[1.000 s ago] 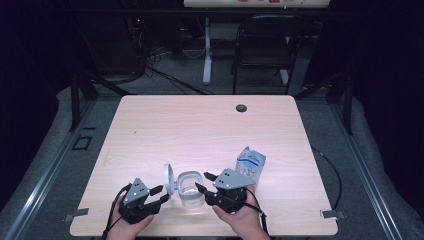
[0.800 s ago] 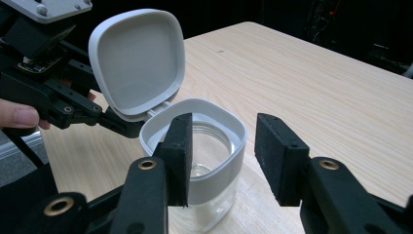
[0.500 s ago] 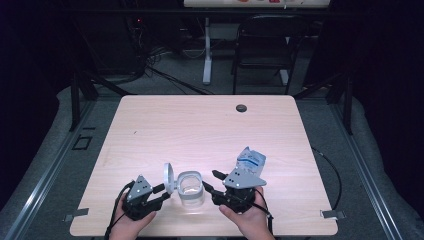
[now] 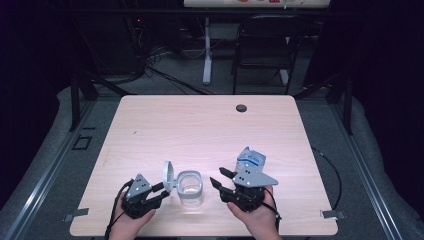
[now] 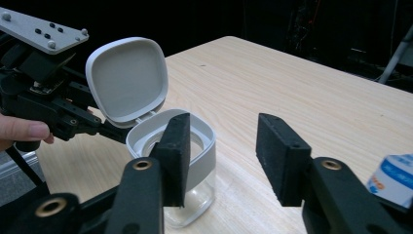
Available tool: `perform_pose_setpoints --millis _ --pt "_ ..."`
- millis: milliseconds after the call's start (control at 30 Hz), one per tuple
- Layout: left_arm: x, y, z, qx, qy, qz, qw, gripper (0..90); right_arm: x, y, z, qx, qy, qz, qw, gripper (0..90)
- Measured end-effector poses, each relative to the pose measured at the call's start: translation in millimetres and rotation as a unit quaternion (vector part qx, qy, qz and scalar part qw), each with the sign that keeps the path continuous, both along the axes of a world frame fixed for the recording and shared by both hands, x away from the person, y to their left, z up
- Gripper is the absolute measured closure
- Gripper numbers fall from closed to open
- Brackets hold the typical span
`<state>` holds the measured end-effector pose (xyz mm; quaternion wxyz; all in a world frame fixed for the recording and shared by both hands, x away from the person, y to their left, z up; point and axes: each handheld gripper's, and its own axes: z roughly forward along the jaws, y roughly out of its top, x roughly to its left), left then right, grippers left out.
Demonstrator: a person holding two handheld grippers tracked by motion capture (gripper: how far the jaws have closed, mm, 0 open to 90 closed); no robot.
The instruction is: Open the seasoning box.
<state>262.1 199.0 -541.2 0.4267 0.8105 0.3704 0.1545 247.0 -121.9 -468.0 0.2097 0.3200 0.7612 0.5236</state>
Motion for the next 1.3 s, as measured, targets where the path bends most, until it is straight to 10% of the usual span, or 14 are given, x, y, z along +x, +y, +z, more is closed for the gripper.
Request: perform_pose_setpoints --millis 1300 --pt "-3.0 10.9 3.6 -0.014 0.008 -0.012 0.9998 53.0 -2.4 -75.4 43.6 0.037 0.0 -0.078 0.9963 44.3"
